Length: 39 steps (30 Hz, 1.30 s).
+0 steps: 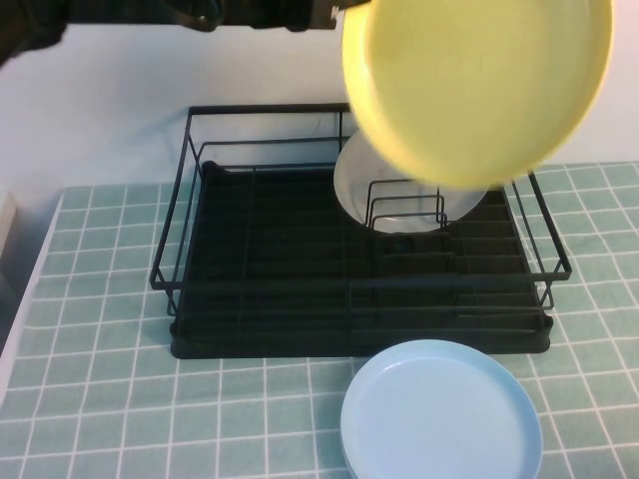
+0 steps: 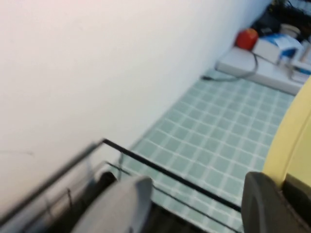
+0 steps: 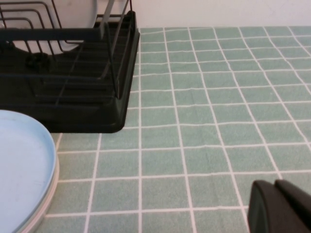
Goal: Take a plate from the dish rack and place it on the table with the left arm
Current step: Place the plate from the table
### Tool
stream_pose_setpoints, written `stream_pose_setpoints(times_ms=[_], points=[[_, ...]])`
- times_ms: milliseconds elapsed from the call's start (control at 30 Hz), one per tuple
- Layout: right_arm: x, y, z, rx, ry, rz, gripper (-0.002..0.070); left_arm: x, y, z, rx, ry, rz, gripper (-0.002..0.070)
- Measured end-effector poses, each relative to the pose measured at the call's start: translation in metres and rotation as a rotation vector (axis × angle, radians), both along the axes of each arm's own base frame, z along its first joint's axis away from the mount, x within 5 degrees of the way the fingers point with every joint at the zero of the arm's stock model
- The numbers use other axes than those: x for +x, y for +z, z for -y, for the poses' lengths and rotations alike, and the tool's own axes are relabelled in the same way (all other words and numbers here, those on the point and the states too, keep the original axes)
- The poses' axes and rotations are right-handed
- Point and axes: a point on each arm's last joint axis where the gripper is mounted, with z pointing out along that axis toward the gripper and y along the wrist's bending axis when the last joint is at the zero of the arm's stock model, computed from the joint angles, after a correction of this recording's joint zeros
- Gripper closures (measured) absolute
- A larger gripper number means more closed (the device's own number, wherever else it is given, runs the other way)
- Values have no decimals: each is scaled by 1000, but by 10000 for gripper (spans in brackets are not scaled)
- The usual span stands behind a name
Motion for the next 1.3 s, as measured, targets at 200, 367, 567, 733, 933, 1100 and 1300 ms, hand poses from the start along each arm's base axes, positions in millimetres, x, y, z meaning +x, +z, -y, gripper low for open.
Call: stream_pose_setpoints(times_ms=[200, 367, 567, 733, 933, 1100, 1300], points=[[0, 0, 0, 0, 0, 0, 678, -36, -8, -5, 174, -147, -300, 671], [0, 0, 0, 0, 0, 0, 678, -42, -25, -3, 263, -140, -473, 672], [0, 0, 0, 0, 0, 0, 678, -60, -81, 22, 400, -146, -684, 671], [0, 0, 0, 0, 0, 0, 678, -74, -141, 47, 491, -73, -755, 671], [0, 0, 0, 0, 0, 0, 678, -63, -181, 55, 493, 42, -738, 671], [0, 0, 0, 0, 0, 0, 678, -56, -189, 58, 463, 91, -754, 562], [0, 0, 0, 0, 0, 0, 678, -57, -176, 54, 439, 92, -759, 301]])
